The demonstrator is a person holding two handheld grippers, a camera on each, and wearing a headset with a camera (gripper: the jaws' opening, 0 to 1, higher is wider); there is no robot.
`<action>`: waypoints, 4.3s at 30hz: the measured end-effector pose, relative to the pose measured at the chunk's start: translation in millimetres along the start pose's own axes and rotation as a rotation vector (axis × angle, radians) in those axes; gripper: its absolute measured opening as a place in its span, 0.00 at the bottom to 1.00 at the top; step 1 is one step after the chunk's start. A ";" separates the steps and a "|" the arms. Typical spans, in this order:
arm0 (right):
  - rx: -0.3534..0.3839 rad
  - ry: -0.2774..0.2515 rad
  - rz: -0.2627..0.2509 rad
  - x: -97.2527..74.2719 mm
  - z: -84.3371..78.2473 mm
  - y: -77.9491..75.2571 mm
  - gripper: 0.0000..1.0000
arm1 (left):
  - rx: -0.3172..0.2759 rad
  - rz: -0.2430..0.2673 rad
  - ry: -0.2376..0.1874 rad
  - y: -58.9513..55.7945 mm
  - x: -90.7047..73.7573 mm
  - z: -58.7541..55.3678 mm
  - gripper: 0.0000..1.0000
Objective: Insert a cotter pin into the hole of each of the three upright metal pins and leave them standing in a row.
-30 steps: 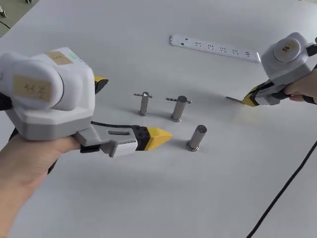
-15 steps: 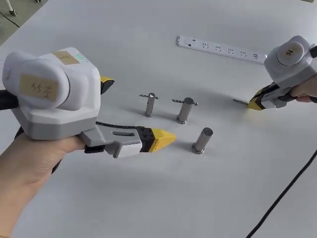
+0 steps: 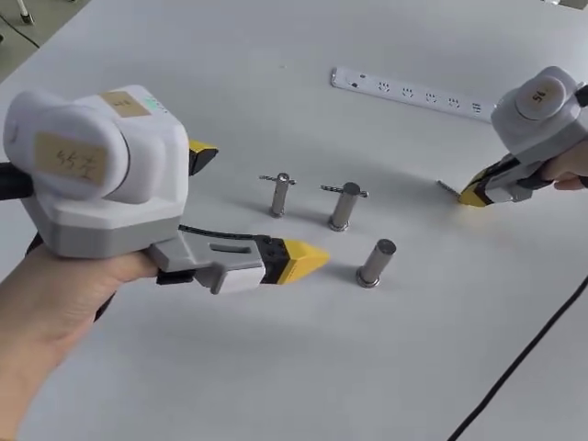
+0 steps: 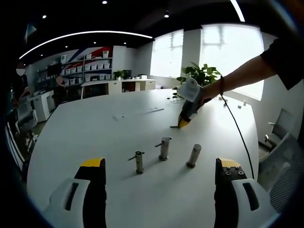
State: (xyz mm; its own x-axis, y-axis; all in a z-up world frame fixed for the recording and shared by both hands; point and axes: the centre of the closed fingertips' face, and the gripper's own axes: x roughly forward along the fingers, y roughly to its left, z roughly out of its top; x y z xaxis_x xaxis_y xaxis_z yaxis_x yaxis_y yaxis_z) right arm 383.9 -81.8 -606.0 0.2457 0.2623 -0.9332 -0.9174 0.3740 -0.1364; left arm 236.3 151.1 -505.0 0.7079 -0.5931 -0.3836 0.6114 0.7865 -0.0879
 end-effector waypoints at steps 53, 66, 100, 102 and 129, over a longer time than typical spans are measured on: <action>-0.441 -0.395 -0.071 -105.4 99.0 127.7 0.00 | -0.170 -0.143 -0.065 -51.8 18.6 43.0 0.39; -0.611 -0.410 -0.088 -119.6 101.8 162.5 0.00 | -0.226 -0.206 -0.048 -71.9 26.8 45.7 0.22; -0.792 -0.404 -0.122 -129.8 104.4 190.2 0.00 | -0.426 -0.275 -0.029 -91.5 22.2 42.4 0.01; -0.799 -0.401 -0.121 -129.0 104.1 191.5 0.00 | -0.440 -0.269 -0.030 -90.7 21.8 42.2 0.02; -0.792 -0.411 -0.128 -129.5 110.2 191.8 0.00 | -0.506 -0.267 -0.061 -88.2 21.6 42.6 0.01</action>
State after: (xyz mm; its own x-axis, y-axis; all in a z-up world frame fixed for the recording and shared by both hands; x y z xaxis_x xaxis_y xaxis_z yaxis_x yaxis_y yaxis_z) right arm 210.7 54.0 -474.7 0.3143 0.6147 -0.7234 -0.7846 -0.2607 -0.5625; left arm 212.7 61.7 -466.4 0.5806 -0.7794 -0.2355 0.5370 0.5839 -0.6088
